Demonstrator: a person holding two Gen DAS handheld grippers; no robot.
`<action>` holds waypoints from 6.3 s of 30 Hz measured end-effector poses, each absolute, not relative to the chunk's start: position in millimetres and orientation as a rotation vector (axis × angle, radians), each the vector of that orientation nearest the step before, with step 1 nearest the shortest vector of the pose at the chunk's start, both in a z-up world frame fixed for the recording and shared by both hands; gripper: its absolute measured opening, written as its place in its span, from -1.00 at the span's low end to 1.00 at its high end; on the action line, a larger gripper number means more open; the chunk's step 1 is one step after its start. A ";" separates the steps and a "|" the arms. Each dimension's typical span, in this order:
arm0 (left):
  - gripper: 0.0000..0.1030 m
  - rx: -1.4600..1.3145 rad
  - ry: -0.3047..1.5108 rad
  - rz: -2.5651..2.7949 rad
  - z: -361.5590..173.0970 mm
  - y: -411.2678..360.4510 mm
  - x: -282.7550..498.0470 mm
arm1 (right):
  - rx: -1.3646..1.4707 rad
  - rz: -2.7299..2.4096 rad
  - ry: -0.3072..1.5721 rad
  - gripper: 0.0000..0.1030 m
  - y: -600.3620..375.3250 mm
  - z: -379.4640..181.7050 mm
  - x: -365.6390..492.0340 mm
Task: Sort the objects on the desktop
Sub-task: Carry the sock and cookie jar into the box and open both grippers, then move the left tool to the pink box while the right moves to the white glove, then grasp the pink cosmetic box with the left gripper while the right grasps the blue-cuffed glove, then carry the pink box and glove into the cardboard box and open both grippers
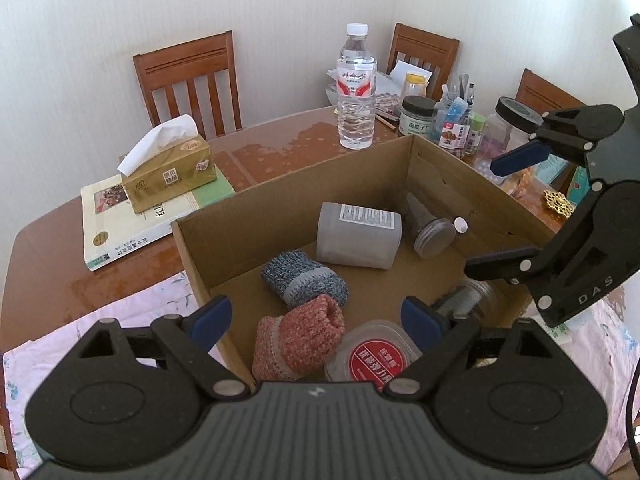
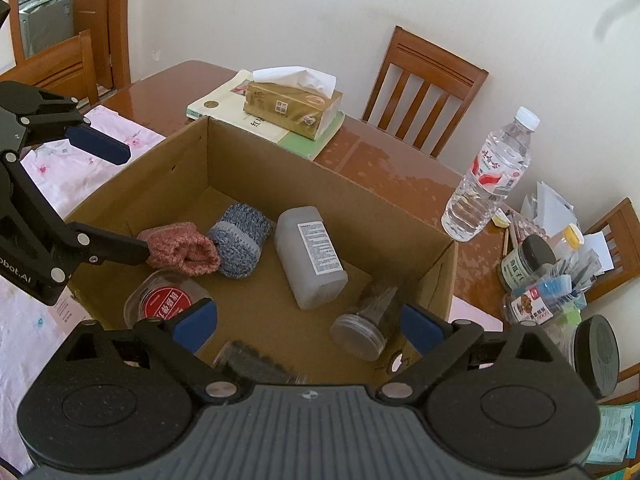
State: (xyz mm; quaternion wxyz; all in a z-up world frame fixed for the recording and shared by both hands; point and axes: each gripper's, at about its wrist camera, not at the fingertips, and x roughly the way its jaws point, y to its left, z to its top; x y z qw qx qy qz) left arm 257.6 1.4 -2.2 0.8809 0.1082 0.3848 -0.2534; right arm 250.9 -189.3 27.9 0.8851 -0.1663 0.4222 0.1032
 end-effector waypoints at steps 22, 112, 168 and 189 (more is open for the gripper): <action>0.88 0.222 0.782 -0.438 15.5 7.0 207.4 | -0.322 0.229 0.829 1.00 -187.0 33.0 188.8; 0.67 0.100 1.021 -0.200 -104.7 10.5 192.5 | -0.177 0.428 1.088 1.00 -155.4 -46.1 149.7; 0.67 0.074 1.009 -0.283 -95.1 29.2 186.4 | -0.344 0.488 1.078 0.67 -126.4 -75.1 152.8; 0.67 0.142 0.912 -0.434 -22.9 7.5 146.0 | -0.351 0.509 0.966 0.67 -144.4 -15.0 138.9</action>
